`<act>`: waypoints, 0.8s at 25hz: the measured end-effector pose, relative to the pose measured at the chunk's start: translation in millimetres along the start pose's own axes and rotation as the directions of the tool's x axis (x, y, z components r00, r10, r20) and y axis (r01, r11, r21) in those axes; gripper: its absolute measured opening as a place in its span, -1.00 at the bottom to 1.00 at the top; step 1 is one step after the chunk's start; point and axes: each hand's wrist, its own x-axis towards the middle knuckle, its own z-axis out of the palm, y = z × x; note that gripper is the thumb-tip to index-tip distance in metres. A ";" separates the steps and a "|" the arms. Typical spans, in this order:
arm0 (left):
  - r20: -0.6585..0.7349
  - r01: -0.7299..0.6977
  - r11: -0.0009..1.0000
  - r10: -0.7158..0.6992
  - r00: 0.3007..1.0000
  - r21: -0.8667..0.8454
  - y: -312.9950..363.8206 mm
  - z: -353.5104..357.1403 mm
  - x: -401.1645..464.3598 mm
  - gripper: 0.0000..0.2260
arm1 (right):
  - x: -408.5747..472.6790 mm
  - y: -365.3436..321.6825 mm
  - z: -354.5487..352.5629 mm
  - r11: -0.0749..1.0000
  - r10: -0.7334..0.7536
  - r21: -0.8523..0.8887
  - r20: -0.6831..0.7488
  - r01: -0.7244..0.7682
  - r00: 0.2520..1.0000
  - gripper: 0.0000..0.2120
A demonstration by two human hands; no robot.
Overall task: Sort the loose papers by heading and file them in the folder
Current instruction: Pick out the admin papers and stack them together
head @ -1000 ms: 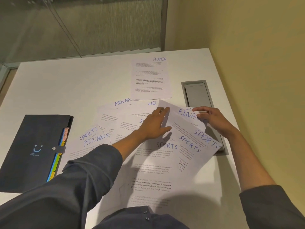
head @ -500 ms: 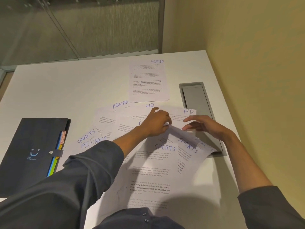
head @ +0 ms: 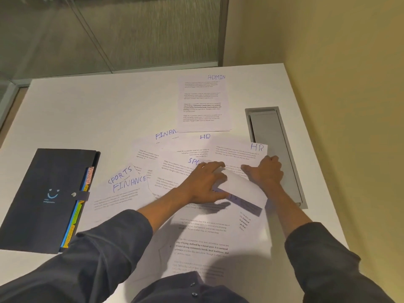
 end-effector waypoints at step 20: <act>-0.122 0.584 0.757 -0.636 0.762 -0.292 -100.7 -40.9 23.0 -0.47 | -70.9 -1.2 15.0 0.681 -0.719 0.035 -0.156 0.732 0.677 -0.69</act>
